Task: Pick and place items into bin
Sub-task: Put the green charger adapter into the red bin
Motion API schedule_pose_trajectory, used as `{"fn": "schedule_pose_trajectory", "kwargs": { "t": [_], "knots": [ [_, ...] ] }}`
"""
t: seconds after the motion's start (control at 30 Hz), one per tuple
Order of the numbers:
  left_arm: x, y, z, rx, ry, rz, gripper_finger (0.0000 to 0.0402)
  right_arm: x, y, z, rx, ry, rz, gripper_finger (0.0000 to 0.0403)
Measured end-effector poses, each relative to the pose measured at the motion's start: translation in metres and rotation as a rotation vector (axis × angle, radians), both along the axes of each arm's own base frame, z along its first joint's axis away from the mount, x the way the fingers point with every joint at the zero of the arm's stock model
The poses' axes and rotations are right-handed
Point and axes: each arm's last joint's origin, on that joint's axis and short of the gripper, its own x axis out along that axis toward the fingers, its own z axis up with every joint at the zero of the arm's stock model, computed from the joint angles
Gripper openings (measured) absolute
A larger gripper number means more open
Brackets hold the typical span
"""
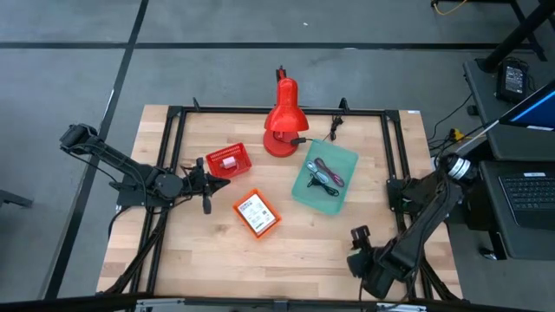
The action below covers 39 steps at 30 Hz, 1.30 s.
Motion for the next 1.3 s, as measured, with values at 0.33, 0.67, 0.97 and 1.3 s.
{"fn": "schedule_pose_trajectory", "kwargs": {
  "t": [0.33, 0.67, 0.97, 1.3],
  "knots": [
    [0.000, 0.000, 0.000, -0.021, -0.005, -0.003, 0.0002, 0.003, 0.008, -0.034, -0.130, 0.086, 0.078, 0.0232],
    [0.000, 0.000, 0.000, -0.027, -0.006, -0.002, 0.0002, 0.003, 0.010, -0.047, -0.150, 0.144, 0.080, 0.0233],
    [0.000, 0.000, 0.000, -0.027, -0.006, -0.001, 0.0002, 0.002, 0.010, -0.048, -0.138, 0.164, 0.085, 0.0219],
    [0.000, 0.000, 0.000, -0.027, -0.006, -0.001, 0.0002, 0.003, 0.011, -0.048, -0.131, 0.160, 0.084, 0.0167]
  ]
}}
